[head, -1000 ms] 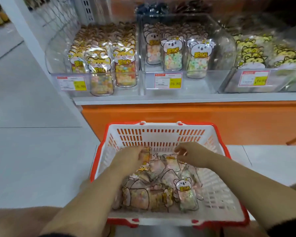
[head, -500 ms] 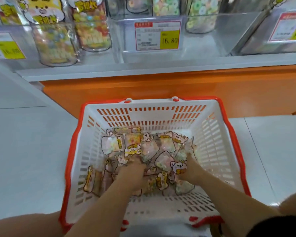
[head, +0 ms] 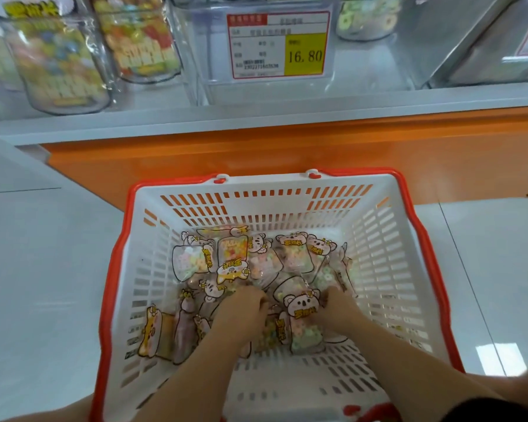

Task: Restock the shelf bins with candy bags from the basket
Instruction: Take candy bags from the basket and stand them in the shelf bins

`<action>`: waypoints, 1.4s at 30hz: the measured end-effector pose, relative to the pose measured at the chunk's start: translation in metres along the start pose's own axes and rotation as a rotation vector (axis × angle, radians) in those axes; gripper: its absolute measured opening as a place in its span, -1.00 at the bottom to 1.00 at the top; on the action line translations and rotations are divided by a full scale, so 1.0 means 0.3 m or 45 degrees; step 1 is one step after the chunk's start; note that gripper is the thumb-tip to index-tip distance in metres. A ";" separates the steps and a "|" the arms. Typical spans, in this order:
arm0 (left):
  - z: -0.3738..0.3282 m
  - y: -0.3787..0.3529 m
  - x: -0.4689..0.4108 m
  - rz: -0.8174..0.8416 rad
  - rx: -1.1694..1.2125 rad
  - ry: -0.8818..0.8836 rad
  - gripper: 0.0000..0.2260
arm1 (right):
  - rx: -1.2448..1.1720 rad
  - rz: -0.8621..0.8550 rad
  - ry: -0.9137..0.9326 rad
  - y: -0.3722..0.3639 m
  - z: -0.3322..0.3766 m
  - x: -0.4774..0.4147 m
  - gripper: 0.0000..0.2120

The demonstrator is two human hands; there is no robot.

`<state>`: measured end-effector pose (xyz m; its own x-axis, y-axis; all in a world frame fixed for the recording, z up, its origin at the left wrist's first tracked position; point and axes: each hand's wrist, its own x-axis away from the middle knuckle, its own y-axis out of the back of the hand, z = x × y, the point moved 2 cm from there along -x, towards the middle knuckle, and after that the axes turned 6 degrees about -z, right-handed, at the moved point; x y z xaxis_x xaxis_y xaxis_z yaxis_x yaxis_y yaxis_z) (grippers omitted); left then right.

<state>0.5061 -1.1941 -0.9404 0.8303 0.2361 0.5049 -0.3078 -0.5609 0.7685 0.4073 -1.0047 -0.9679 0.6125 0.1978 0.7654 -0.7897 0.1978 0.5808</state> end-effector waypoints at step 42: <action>-0.213 0.603 0.362 -0.206 2.320 0.245 -0.75 | -0.592 -0.538 1.087 0.724 0.347 0.760 -0.76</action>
<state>0.5108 -1.2193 -0.7214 0.6984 0.3719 0.6115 0.6949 -0.5569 -0.4550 0.3715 -1.0164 -0.6385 0.7993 0.6003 -0.0271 -0.5256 0.7203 0.4526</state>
